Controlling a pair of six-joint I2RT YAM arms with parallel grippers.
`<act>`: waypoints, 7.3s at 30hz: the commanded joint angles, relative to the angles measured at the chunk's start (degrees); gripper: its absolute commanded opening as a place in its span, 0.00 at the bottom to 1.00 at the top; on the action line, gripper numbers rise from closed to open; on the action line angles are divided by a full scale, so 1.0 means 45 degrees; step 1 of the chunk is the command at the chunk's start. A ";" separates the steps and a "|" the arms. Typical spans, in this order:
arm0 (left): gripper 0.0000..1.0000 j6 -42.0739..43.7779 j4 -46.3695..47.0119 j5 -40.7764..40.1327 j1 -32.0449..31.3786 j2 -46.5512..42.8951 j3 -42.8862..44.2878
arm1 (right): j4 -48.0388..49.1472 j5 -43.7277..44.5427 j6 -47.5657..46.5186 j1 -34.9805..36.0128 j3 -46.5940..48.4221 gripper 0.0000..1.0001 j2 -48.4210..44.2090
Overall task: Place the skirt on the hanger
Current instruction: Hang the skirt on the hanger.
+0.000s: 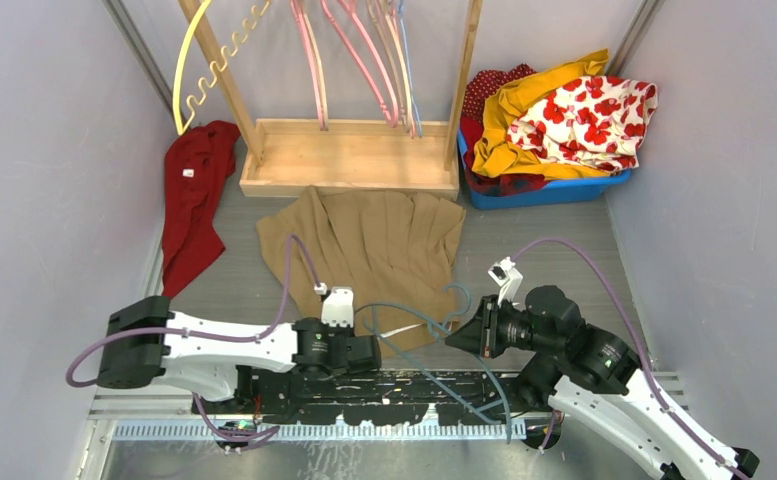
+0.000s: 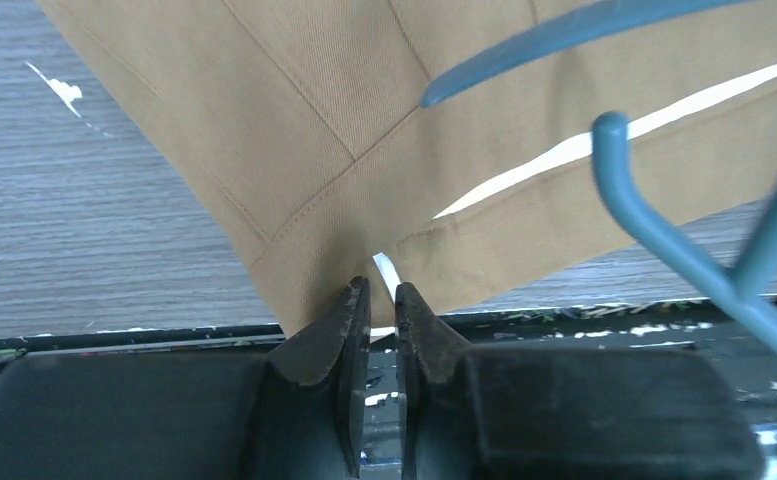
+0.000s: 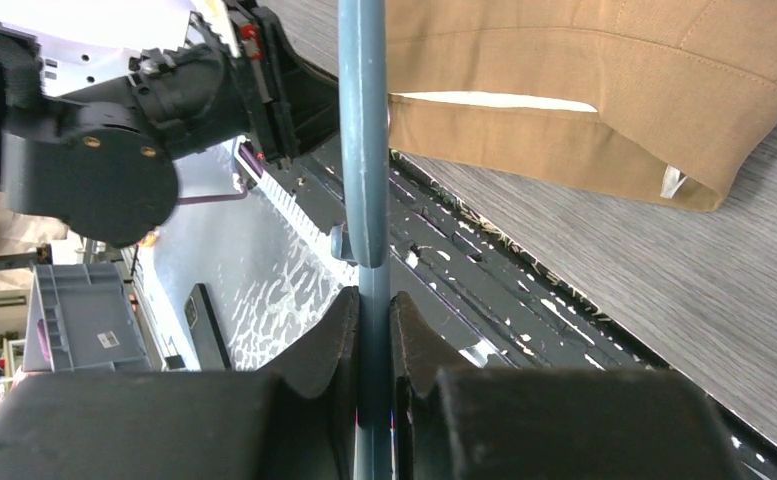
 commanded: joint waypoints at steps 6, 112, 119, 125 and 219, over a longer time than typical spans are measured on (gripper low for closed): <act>0.26 0.0588 0.0008 0.0751 -0.0581 0.2210 0.1243 | 0.0013 -0.0152 0.0276 0.0022 0.0280 0.01 -0.0600; 0.32 0.5638 0.2499 0.3641 0.1067 -0.0681 -0.1113 | 0.0268 -0.0802 0.0599 0.0012 -0.0164 0.01 -0.0942; 0.29 0.6055 0.2672 0.3920 0.1067 0.0360 -0.0553 | 0.0162 -0.0734 0.0533 0.0013 -0.0162 0.01 -0.0967; 0.27 0.5839 0.2501 0.3946 0.1027 0.0233 -0.0768 | 0.0177 -0.0742 0.0460 0.0014 -0.0168 0.01 -0.0909; 0.35 0.7734 0.1839 0.4597 0.1086 0.0503 -0.0587 | 0.0593 -0.0805 0.0405 0.0013 -0.0161 0.01 -0.0548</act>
